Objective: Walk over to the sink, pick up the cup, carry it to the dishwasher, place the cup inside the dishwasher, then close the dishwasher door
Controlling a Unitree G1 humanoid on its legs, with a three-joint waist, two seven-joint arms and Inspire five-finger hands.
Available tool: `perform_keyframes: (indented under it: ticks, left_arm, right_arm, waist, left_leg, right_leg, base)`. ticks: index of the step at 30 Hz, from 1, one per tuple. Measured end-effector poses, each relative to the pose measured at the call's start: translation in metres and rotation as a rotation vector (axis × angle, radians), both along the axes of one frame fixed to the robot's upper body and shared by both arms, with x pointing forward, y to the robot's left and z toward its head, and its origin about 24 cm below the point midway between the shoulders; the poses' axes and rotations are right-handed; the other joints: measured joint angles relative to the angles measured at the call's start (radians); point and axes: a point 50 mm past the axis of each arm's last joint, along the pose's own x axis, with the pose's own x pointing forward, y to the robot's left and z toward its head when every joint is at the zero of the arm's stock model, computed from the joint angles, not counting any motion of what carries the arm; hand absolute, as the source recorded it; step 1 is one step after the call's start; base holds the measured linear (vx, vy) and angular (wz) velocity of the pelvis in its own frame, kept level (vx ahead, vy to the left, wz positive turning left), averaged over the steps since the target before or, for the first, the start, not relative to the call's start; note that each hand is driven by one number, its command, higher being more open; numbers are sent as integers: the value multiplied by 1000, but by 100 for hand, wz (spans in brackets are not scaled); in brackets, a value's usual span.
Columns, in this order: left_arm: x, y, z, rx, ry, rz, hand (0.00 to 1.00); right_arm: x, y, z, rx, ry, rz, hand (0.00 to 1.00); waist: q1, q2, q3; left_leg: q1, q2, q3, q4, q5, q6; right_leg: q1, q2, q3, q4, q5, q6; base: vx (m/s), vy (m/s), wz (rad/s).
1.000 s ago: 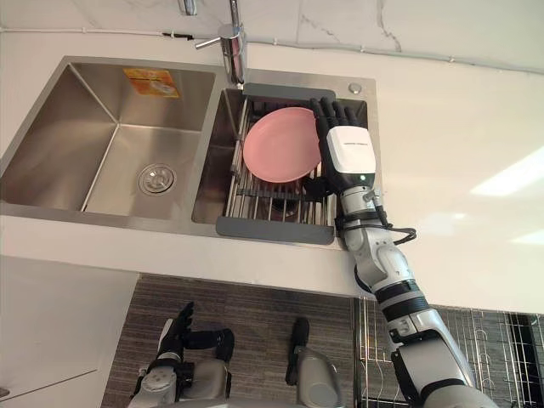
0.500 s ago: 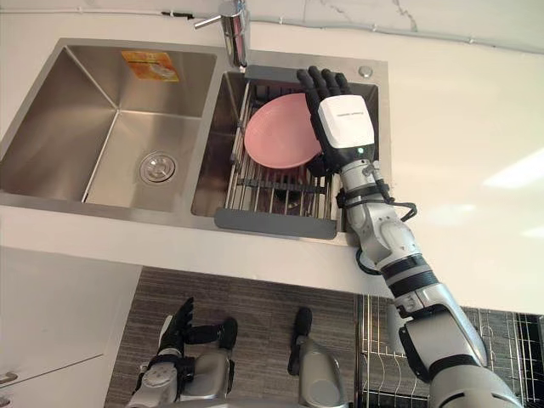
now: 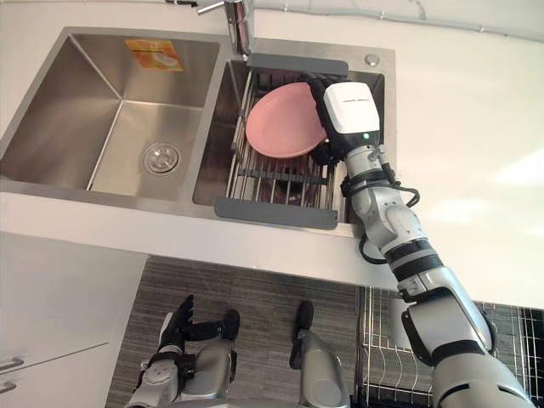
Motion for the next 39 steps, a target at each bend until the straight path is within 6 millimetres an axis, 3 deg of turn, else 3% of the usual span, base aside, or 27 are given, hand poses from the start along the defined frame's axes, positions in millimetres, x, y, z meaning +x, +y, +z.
perform_keyframes:
  ticks: [4,20,30,39]
  left_arm:
    - [1,0,0,-6,-3,7,100]
    - [2,-1,1,-11,-4,4,100]
    - [-1,-1,-3,-18,34,-2,100]
    - [-11,5,-9,-6,92,-7,100]
  right_arm:
    - [2,-3,17,36,-38,-2,0]
    - [1,1,25,101,-48,48,0]
    - [-44,18,1,221,-82,181,0]
    - [-87,35,-14,344,-100,325,0]
  waist:
    - [2,3,4]
    - [12,3,4]
    - [0,2,3]
    - [-31,-32,-26]
  left_leg:
    - [-8,0,-5,1,1,1]
    - [-2,-1,-6,-3,21,0]
    - [66,0,19,-39,18,4]
    - [147,2,82,-56,-3,16]
  right_leg:
    - [-5,2,4,-1,0,0]
    - [2,4,19,1,13,-16]
    - [40,6,44,-2,15,-11]
    - [89,15,102,-22,19,0]
  base:
    - [1,-2,3]
    - [21,-2,2]
    - [-14,13,-7]
    - [8,35,-19]
